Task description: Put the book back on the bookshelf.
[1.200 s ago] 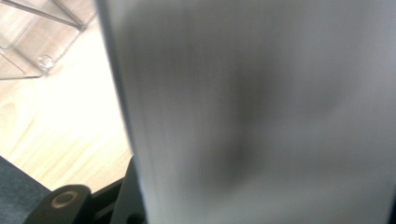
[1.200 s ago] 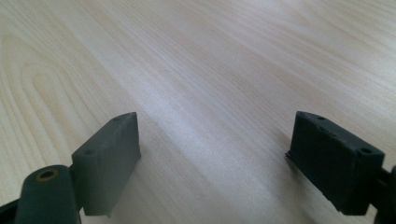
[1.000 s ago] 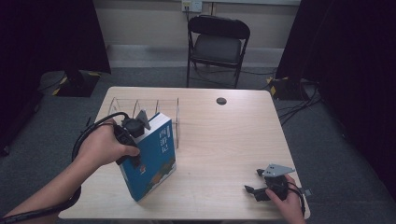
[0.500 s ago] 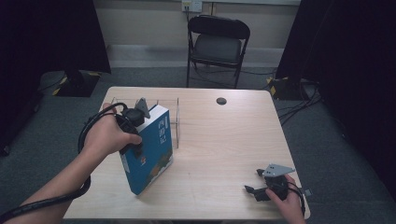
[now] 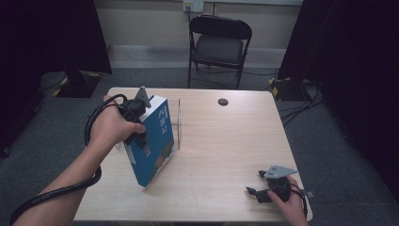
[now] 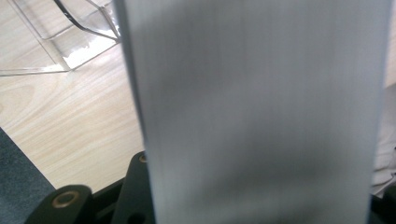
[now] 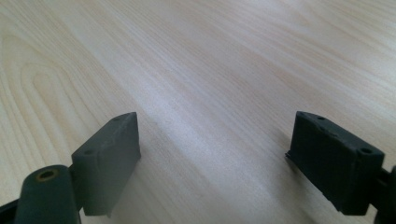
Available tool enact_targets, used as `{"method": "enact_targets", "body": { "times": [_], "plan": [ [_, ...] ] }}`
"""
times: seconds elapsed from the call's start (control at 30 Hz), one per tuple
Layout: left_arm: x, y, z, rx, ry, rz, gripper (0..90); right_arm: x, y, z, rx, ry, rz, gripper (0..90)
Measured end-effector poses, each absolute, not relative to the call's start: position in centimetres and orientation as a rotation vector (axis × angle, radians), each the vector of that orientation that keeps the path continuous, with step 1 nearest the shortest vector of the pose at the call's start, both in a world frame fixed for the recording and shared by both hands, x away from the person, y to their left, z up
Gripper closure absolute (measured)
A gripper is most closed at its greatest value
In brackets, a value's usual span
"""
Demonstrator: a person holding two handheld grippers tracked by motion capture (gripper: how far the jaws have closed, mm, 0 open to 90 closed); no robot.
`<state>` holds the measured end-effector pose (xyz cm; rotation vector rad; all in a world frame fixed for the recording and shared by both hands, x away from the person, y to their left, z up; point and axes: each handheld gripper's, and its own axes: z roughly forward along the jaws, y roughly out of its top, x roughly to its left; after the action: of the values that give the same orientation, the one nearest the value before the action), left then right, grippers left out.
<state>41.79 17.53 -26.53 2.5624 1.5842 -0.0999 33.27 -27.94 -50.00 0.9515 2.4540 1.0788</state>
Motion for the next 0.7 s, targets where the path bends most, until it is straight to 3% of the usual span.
{"method": "enact_targets", "body": {
  "times": [0.7],
  "plan": [
    [43.2, 16.8, -26.1, 2.525, 1.641, -0.107, 62.1, 33.3, -28.0, -50.0, 0.951, 2.457, 1.079, 15.2]
  ]
}}
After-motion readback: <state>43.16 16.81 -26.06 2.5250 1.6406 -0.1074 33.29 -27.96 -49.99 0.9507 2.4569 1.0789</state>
